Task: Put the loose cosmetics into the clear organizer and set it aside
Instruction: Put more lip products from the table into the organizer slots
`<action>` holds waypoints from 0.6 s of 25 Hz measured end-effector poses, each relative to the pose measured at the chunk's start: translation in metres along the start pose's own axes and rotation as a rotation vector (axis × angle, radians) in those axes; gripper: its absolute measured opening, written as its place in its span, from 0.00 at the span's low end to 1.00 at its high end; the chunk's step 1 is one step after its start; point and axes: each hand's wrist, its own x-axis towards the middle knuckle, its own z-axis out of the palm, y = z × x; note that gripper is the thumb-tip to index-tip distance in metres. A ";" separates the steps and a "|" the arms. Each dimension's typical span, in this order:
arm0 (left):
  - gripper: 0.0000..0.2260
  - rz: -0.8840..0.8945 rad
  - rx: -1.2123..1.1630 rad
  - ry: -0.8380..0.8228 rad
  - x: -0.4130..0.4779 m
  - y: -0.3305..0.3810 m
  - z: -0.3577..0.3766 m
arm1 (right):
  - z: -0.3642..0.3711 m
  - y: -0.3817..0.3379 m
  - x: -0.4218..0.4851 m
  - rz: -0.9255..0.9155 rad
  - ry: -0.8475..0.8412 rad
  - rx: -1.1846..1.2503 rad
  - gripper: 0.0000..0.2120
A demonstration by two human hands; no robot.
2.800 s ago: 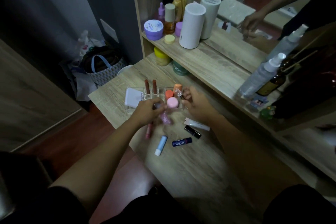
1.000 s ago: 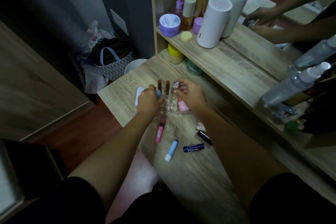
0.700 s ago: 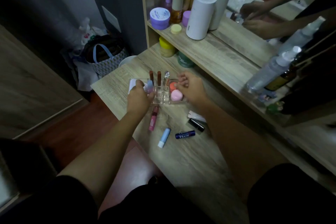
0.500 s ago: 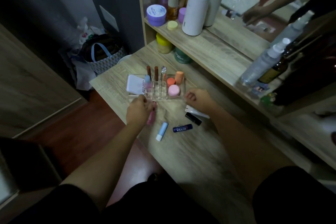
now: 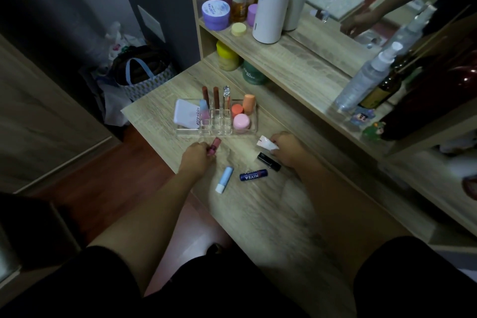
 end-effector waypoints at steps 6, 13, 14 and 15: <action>0.10 0.012 -0.665 -0.088 -0.011 0.016 -0.037 | -0.013 -0.030 -0.003 -0.095 0.179 0.848 0.15; 0.09 0.106 -0.844 0.019 0.005 0.034 -0.100 | -0.024 -0.067 0.008 -0.147 0.108 1.119 0.10; 0.07 0.096 -0.803 0.064 0.009 0.034 -0.104 | -0.023 -0.071 0.010 -0.143 0.116 1.134 0.10; 0.05 0.098 -0.750 0.099 0.012 0.034 -0.107 | -0.024 -0.075 0.012 -0.139 0.119 1.159 0.11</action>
